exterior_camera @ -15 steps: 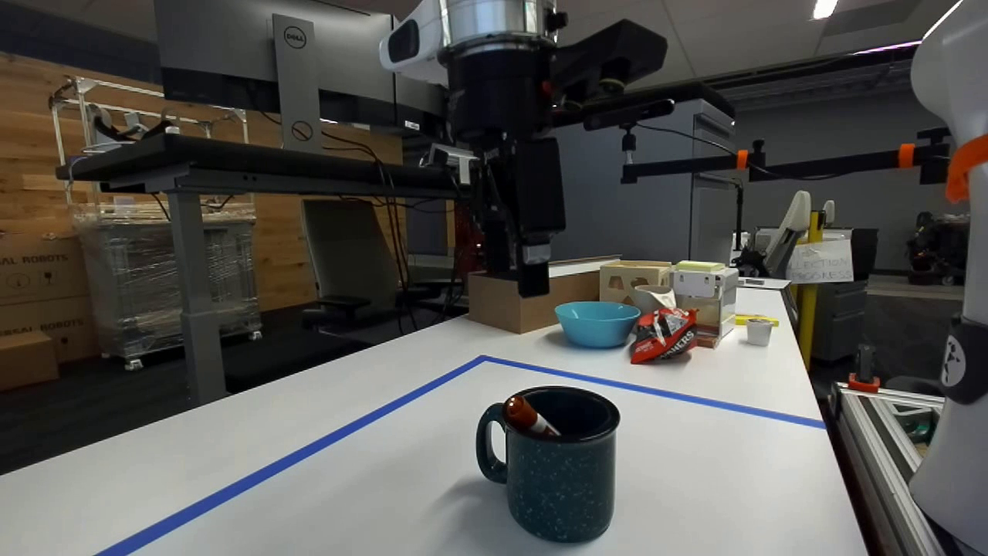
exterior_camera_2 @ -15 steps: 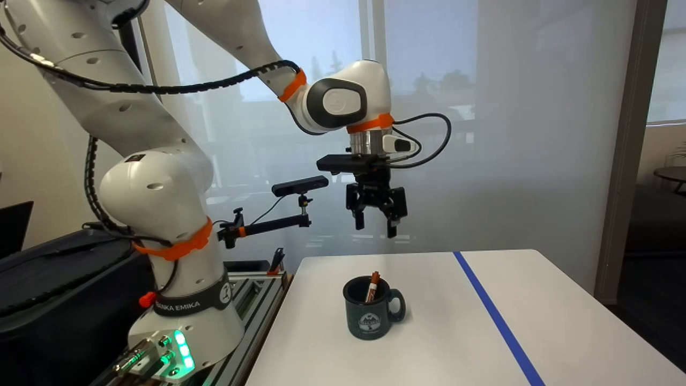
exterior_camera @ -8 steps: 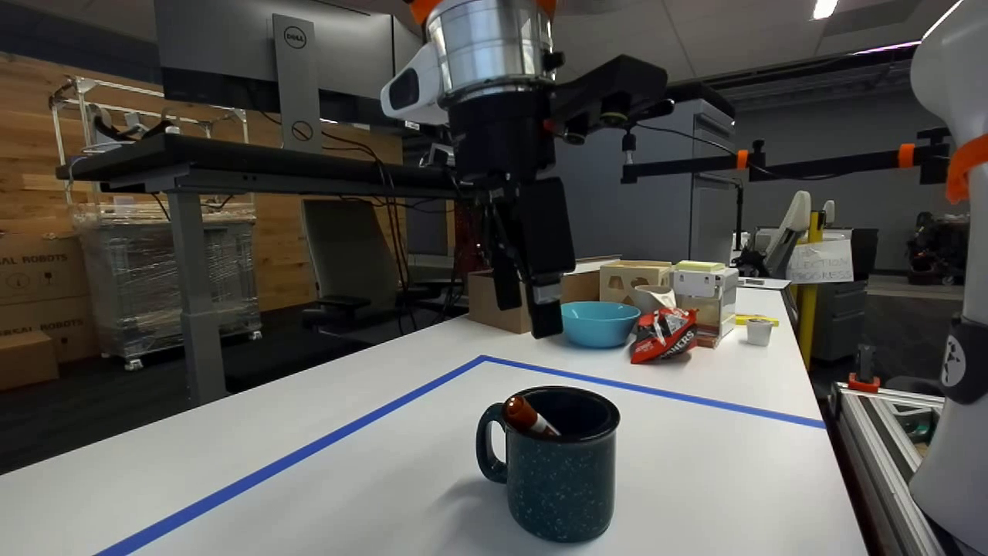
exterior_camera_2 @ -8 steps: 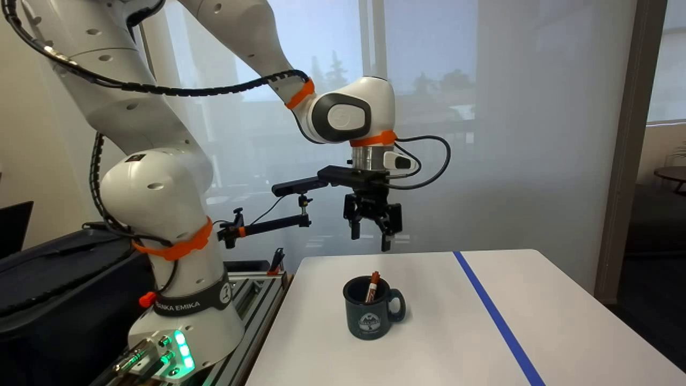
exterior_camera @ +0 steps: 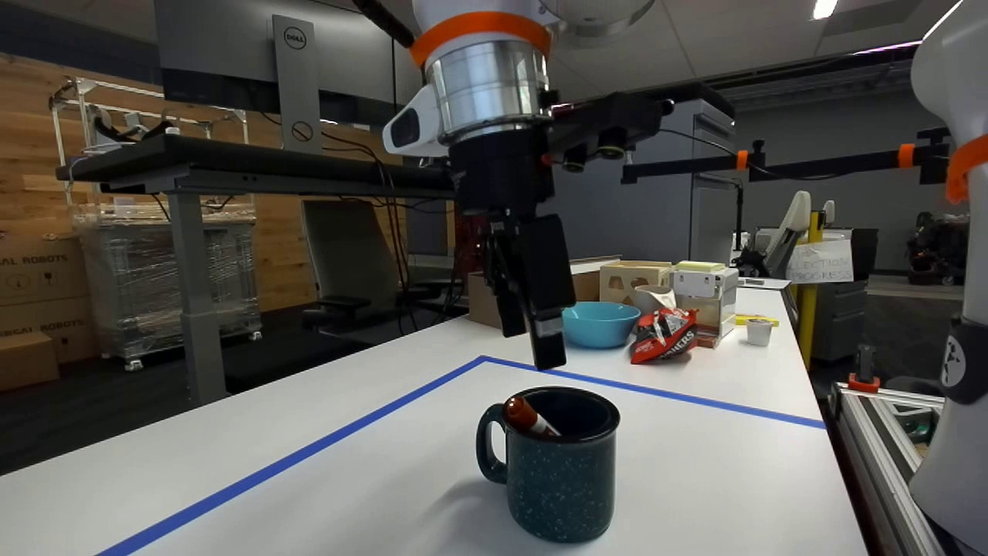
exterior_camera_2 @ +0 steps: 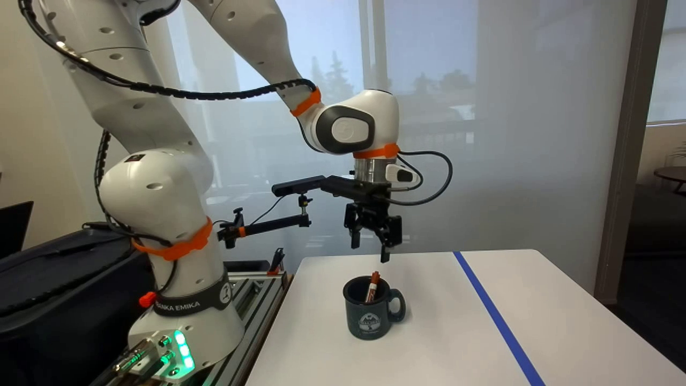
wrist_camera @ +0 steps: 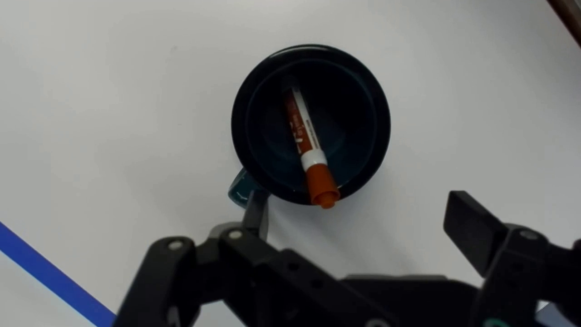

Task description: Remove the marker from the cup

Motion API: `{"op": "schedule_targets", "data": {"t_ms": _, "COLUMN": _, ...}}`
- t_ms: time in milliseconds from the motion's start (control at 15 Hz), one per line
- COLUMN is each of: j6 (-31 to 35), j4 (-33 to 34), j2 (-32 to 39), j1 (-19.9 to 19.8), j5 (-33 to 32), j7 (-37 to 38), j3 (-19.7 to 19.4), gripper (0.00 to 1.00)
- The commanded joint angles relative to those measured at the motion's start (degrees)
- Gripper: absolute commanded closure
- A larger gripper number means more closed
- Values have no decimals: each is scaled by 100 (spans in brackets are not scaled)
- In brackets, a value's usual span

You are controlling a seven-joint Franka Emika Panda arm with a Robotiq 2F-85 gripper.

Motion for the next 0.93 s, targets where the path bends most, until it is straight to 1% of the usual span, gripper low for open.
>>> {"op": "schedule_targets", "data": {"t_ms": 0, "j6": 185, "j4": 6, "j2": 149, "j1": -111, "j5": 146, "j7": -140, "j3": 18, "gripper": 0}}
{"op": "schedule_targets", "data": {"t_ms": 67, "j6": 196, "j4": 6, "j2": 184, "j1": -131, "j5": 157, "j7": -154, "j3": 12, "gripper": 3}}
{"op": "schedule_targets", "data": {"t_ms": 133, "j6": 220, "j4": 6, "j2": 224, "j1": -151, "j5": 166, "j7": -176, "j3": 3, "gripper": 9}}
{"op": "schedule_targets", "data": {"t_ms": 267, "j6": 275, "j4": 7, "j2": 293, "j1": -198, "j5": 157, "j7": -203, "j3": 0, "gripper": 30}}
{"op": "schedule_targets", "data": {"t_ms": 333, "j6": 315, "j4": 8, "j2": 329, "j1": -221, "j5": 159, "j7": -226, "j3": -2, "gripper": 38}}
{"op": "schedule_targets", "data": {"t_ms": 400, "j6": 346, "j4": 8, "j2": 365, "j1": -242, "j5": 164, "j7": -234, "j3": -2, "gripper": 37}}
{"op": "schedule_targets", "data": {"t_ms": 467, "j6": 379, "j4": 8, "j2": 403, "j1": -263, "j5": 167, "j7": -264, "j3": -6, "gripper": 41}}
{"op": "schedule_targets", "data": {"t_ms": 533, "j6": 417, "j4": 8, "j2": 440, "j1": -282, "j5": 172, "j7": -291, "j3": -9, "gripper": 54}}
{"op": "schedule_targets", "data": {"t_ms": 600, "j6": 437, "j4": 9, "j2": 484, "j1": -303, "j5": 164, "j7": -311, "j3": -12, "gripper": 57}}
{"op": "schedule_targets", "data": {"t_ms": 667, "j6": 450, "j4": 10, "j2": 519, "j1": -316, "j5": 184, "j7": -337, "j3": -16, "gripper": 50}}
{"op": "schedule_targets", "data": {"t_ms": 733, "j6": 472, "j4": 10, "j2": 556, "j1": -337, "j5": 193, "j7": -363, "j3": -19, "gripper": 56}}
{"op": "schedule_targets", "data": {"t_ms": 800, "j6": 504, "j4": 11, "j2": 596, "j1": -355, "j5": 202, "j7": -387, "j3": -18, "gripper": 51}}
{"op": "schedule_targets", "data": {"t_ms": 867, "j6": 544, "j4": 11, "j2": 639, "j1": -373, "j5": 216, "j7": -422, "j3": -16, "gripper": 58}}
